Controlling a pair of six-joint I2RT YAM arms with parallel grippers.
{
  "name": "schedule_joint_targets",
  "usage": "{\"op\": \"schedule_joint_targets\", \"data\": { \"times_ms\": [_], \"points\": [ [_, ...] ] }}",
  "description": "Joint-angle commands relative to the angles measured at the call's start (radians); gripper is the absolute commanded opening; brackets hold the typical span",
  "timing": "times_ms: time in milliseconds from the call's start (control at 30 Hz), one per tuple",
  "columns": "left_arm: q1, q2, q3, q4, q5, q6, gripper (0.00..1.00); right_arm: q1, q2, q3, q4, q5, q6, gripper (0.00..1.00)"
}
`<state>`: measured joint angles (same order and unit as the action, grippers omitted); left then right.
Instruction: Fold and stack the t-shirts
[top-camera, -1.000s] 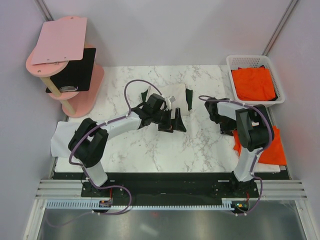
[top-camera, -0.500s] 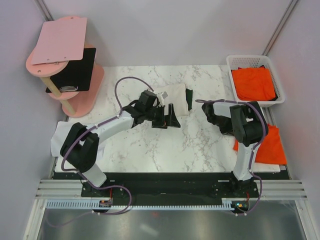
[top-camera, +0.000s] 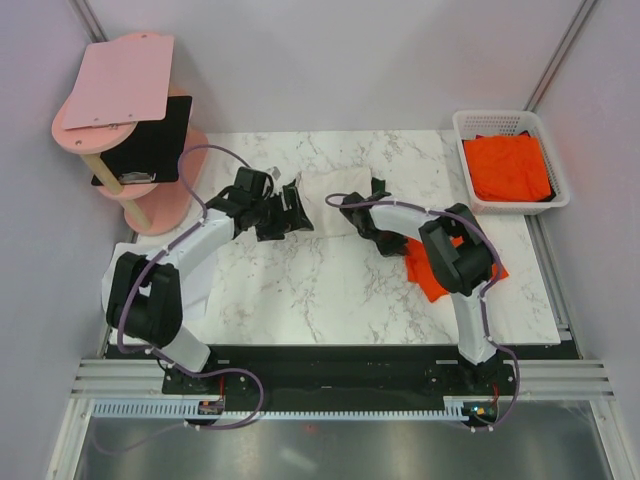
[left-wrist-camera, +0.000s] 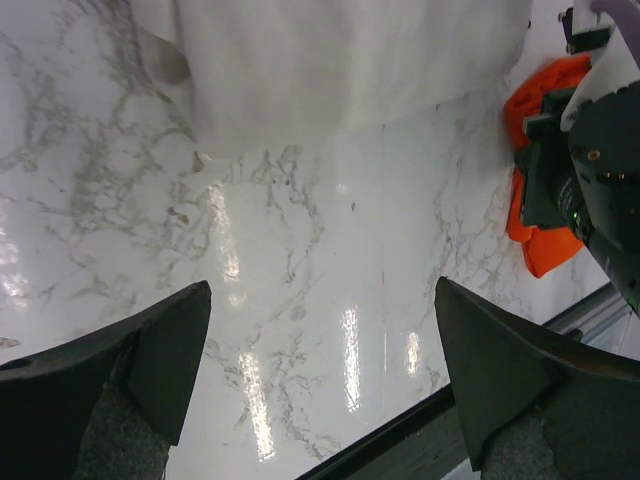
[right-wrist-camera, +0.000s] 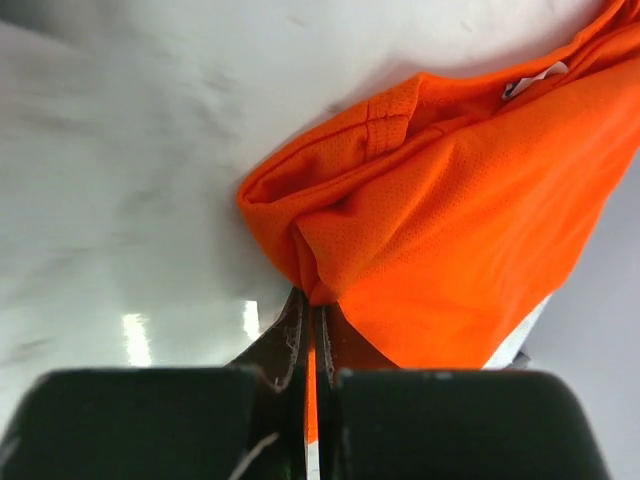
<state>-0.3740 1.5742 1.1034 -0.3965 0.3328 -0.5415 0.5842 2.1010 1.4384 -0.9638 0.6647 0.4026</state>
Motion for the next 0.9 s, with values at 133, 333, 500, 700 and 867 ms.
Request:
{"op": "schedule_joint_targets", "data": {
  "times_ms": [133,333,500,700,867],
  "points": [
    [0.067,0.115,0.133,-0.024,-0.120,0.060,1.00,0.085,0.163,0.278,0.028,-0.195,0.076,0.00],
    [0.083,0.268,0.176,0.033,-0.100,0.051,0.99,0.095,0.211,0.464,0.039,-0.247,0.059,0.03],
    [0.087,0.365,0.207,0.096,-0.066,0.025,0.97,0.091,0.079,0.415,0.131,-0.267,0.002,0.66],
    [0.090,0.446,0.254,0.160,-0.069,-0.003,0.93,-0.030,-0.165,0.257,0.322,-0.422,-0.022,0.91],
    [0.095,0.515,0.315,0.157,-0.046,-0.008,0.48,-0.281,-0.181,0.134,0.491,-0.817,0.030,0.91]
  ]
}}
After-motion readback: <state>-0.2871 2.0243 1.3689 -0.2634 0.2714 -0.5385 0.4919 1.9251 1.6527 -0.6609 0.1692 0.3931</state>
